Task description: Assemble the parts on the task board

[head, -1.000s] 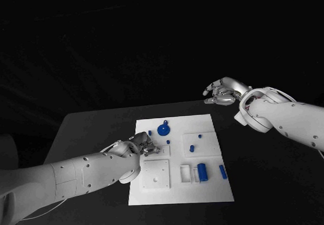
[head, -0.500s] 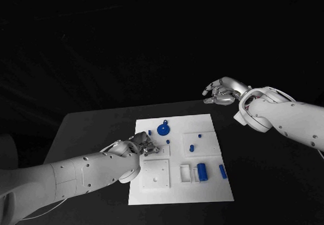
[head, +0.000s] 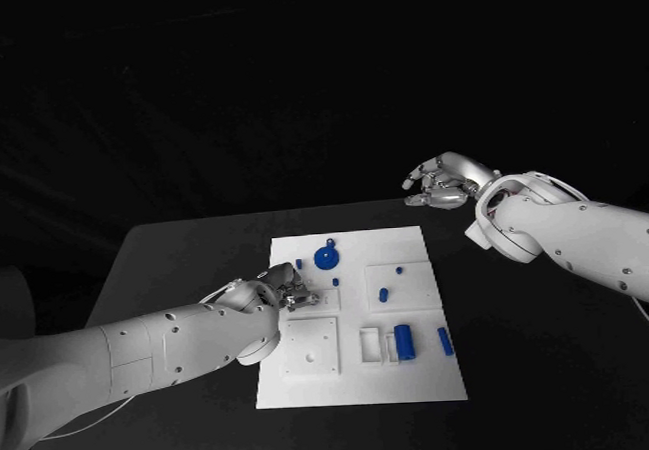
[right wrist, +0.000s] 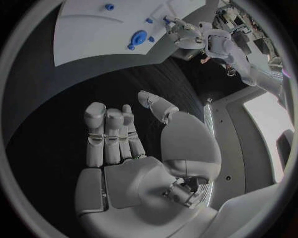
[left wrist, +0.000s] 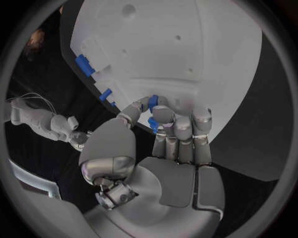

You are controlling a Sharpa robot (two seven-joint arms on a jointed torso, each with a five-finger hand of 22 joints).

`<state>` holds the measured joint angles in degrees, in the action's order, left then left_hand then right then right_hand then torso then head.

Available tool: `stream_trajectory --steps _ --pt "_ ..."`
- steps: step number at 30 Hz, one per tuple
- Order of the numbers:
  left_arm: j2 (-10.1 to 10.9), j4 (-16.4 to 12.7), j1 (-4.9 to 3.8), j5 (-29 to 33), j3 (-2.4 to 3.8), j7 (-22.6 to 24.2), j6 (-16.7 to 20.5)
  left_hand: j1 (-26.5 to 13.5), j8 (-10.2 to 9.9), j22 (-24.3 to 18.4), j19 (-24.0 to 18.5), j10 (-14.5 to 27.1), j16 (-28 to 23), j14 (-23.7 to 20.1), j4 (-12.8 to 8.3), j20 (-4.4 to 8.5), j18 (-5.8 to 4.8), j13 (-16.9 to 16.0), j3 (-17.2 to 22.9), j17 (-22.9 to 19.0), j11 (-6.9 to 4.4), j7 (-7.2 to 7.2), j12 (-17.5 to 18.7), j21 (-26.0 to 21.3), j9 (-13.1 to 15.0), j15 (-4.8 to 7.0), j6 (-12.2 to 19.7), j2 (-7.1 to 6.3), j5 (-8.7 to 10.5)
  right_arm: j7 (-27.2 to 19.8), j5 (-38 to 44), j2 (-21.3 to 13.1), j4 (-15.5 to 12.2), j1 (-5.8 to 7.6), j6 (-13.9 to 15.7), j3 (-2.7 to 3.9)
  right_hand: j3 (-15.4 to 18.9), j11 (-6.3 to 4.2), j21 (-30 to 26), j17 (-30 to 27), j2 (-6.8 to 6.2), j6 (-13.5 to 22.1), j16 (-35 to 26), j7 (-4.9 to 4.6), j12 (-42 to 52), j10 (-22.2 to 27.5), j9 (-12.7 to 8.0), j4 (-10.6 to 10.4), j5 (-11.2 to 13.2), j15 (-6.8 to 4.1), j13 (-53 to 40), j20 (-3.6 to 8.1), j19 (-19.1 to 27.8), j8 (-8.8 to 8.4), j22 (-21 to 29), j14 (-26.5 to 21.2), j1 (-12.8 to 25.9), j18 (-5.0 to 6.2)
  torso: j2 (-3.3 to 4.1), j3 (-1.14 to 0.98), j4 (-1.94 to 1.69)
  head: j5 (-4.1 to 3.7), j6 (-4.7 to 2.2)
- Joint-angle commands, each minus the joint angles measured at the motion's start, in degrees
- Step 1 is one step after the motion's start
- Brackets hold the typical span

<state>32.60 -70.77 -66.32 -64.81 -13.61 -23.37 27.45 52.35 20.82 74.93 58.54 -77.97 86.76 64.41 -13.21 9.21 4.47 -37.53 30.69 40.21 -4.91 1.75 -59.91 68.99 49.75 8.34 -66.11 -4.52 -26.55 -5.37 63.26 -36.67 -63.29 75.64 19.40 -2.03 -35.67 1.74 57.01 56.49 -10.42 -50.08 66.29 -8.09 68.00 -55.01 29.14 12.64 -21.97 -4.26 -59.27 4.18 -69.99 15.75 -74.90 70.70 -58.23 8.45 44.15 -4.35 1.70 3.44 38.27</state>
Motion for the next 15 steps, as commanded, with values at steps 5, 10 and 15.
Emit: stream_trajectory --steps 5,10,15 --pt "-0.1 -0.2 0.15 0.4 -0.06 0.6 -1.5 0.2 0.5 0.4 -0.1 -2.1 0.3 3.1 1.2 6.19 1.87 -0.2 -0.2 0.2 -2.51 -3.20 -0.6 0.2 0.7 4.71 -7.2 -0.95 3.49 -0.3 0.0 0.0 -0.1 0.02 -0.8 0.03 0.0 0.25 -0.3 0.1 0.03 0.0 -0.2 -0.36 0.3 0.1 0.0 -0.4 -0.4 -0.05 0.1 0.30 -0.1 -0.32 -1.0 0.3 0.4 6.55 -0.03 -0.02 -0.03 -0.02 0.09" --pt "-0.1 -0.2 0.15 0.5 -0.06 0.7 -1.4 0.2 0.5 0.4 -0.1 -2.1 0.3 3.1 1.4 6.18 1.89 -0.2 -0.1 0.2 -2.51 -3.21 -0.7 0.2 0.7 4.72 -7.2 -1.17 4.12 -0.3 0.0 0.1 -0.1 0.02 -0.8 0.03 0.1 0.25 -0.3 0.1 0.04 0.0 -0.2 -0.36 0.3 0.1 0.0 -0.4 -0.5 -0.05 0.1 0.30 -0.1 -0.32 -1.0 0.3 0.4 6.55 -0.05 -0.01 -0.01 -0.05 0.09" --pt "-0.1 -0.1 0.15 0.6 -0.06 0.6 -1.4 0.2 0.6 0.4 -0.1 -2.1 0.3 3.1 1.7 6.17 1.92 -0.2 -0.2 0.2 -2.52 -3.21 -0.7 0.2 0.7 4.72 -7.1 -1.44 4.83 -0.3 0.0 0.0 -0.2 0.02 -0.9 0.02 0.1 0.25 -0.3 0.1 0.04 0.0 -0.2 -0.37 0.3 0.1 0.0 -0.4 -0.5 -0.05 0.1 0.30 -0.1 -0.32 -1.0 0.3 0.4 6.55 -0.03 -0.02 -0.01 -0.07 0.10"
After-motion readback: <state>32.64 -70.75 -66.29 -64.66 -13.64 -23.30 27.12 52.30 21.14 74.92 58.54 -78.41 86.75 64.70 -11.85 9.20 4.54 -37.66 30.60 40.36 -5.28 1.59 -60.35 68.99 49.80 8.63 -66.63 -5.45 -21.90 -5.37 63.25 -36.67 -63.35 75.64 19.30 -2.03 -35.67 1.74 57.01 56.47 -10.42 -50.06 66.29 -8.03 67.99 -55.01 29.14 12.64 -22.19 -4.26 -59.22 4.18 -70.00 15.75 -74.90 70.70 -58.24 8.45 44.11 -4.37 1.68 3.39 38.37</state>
